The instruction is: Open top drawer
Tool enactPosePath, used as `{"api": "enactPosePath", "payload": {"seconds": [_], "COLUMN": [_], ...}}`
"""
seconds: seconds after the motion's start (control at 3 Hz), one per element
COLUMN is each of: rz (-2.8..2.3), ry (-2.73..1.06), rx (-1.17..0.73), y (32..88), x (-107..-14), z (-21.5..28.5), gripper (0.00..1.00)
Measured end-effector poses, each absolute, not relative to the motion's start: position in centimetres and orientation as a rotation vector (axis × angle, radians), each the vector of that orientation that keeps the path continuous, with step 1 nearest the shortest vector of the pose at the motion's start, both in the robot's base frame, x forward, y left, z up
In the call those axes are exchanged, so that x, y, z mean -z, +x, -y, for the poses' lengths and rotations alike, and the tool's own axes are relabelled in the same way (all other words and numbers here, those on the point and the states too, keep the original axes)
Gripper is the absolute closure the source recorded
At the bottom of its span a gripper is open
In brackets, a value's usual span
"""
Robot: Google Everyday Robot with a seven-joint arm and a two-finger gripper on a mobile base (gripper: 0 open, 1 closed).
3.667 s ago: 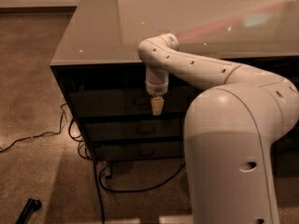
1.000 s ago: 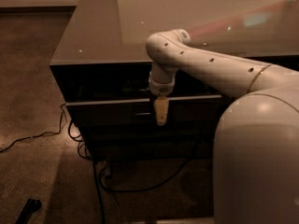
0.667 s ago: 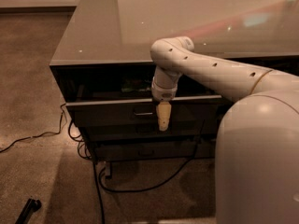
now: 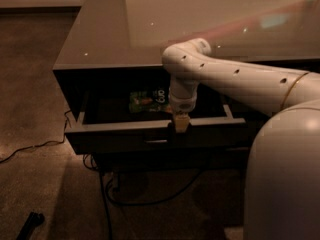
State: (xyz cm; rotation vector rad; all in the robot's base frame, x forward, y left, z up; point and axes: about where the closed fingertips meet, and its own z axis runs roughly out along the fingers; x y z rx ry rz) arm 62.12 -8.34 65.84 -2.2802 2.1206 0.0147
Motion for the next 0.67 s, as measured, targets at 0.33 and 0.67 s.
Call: {"api": "enactPosePath", "payload": {"seconds": [0.33, 0.67], "rz": [-2.121, -2.121], "ry": [-2.280, -2.280], "rx": [-0.015, -0.015], "y": [61.85, 61.68], "x": [-65.76, -65.73], "z": [8.43, 8.45], "gripper": [0.88, 0.85]}}
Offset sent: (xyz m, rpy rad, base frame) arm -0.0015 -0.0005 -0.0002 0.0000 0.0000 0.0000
